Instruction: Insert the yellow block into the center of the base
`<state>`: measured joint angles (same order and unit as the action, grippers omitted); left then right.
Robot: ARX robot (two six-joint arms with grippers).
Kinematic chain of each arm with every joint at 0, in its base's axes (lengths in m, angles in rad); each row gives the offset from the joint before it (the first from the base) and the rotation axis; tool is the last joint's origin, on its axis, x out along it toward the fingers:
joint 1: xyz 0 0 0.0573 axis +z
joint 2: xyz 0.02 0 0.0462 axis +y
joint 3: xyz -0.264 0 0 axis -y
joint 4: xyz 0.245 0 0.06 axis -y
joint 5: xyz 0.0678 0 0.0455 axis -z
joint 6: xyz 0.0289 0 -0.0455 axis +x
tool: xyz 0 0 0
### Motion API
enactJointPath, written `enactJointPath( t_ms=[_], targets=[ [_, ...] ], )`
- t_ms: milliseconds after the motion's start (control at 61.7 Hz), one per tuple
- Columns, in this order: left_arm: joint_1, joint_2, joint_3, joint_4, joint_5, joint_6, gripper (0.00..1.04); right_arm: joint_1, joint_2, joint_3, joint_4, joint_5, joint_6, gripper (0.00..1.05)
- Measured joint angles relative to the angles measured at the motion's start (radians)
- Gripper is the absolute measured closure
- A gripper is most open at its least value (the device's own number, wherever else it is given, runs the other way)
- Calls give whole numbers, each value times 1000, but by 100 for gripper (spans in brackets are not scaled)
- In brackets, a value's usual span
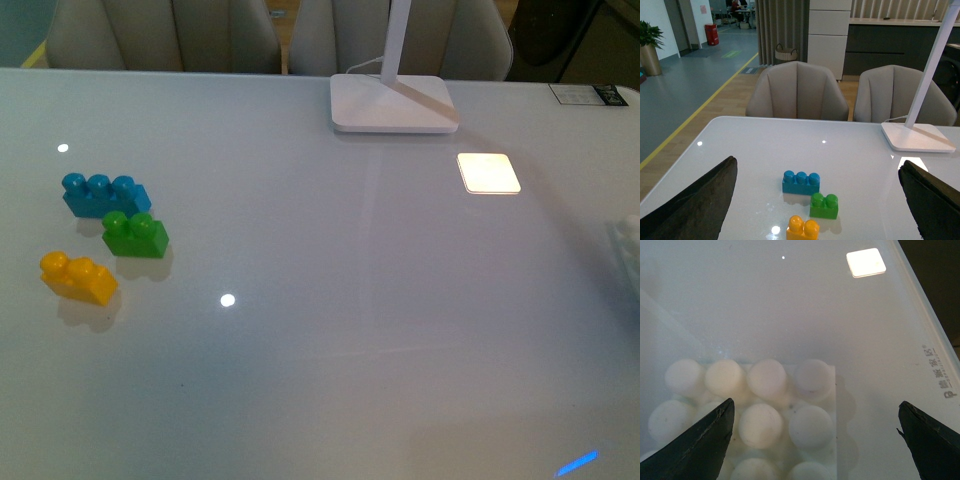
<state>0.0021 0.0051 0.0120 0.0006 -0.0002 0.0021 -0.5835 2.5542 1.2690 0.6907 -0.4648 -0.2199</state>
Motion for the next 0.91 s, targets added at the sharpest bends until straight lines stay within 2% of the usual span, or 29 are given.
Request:
enactJointPath(
  t_ms=[567,907],
  targets=[
    [0,0,0,0,0,0,7,61,51,-27,39,13,5,9],
    [0,0,0,0,0,0,7,188,50,-119,101,24,16,9]
  ],
)
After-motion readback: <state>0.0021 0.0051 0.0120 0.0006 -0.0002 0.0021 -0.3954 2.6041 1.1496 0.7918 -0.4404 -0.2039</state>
